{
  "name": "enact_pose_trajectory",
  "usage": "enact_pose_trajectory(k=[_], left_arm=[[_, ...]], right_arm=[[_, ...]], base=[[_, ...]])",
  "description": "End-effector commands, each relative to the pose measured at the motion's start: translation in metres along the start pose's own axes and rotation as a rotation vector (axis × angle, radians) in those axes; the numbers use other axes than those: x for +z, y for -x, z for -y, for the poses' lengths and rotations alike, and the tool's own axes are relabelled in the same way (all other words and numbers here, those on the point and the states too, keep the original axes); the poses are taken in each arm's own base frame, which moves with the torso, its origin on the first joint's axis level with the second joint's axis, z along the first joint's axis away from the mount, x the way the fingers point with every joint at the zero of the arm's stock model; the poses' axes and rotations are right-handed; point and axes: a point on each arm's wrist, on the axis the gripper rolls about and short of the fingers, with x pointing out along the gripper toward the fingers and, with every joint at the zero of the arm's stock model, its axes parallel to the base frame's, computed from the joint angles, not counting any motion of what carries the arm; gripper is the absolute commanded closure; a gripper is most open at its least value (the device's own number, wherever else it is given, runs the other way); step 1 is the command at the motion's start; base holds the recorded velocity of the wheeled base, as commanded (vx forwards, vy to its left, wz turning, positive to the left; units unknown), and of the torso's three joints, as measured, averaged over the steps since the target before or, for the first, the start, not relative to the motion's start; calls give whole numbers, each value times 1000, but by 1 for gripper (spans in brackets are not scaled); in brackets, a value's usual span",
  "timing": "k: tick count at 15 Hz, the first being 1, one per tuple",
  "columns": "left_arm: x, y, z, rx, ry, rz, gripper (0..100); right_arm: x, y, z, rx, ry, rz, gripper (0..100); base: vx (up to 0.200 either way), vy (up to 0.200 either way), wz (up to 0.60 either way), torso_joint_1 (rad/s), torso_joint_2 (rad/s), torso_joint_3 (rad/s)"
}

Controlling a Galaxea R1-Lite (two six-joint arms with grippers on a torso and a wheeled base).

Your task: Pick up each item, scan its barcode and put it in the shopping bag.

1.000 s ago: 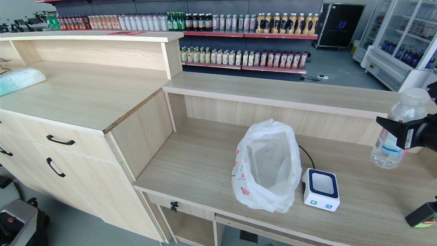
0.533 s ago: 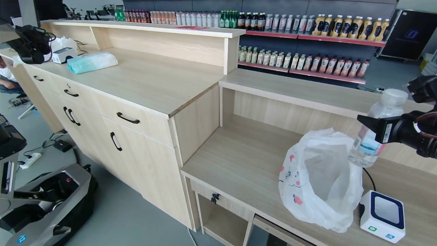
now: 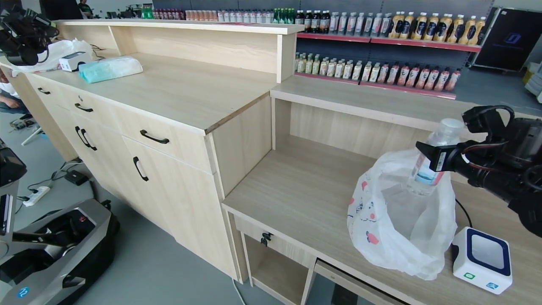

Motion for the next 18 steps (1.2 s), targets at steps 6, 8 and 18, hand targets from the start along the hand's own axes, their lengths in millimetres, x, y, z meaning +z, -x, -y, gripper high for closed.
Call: enact_pose_trajectory(k=[6,8,18], left_arm=[[0,0,0,1,0,0,0],[0,0,0,1,0,0,0],[0,0,0,1,0,0,0]], right_arm=[[-45,-39,-9,140,1,15,100],[-56,-49,-9,137,3,33,100],[-93,-75,-13,168,72,82,100]], base=[[0,0,0,0,0,0],[0,0,0,0,0,0],[0,0,0,0,0,0]])
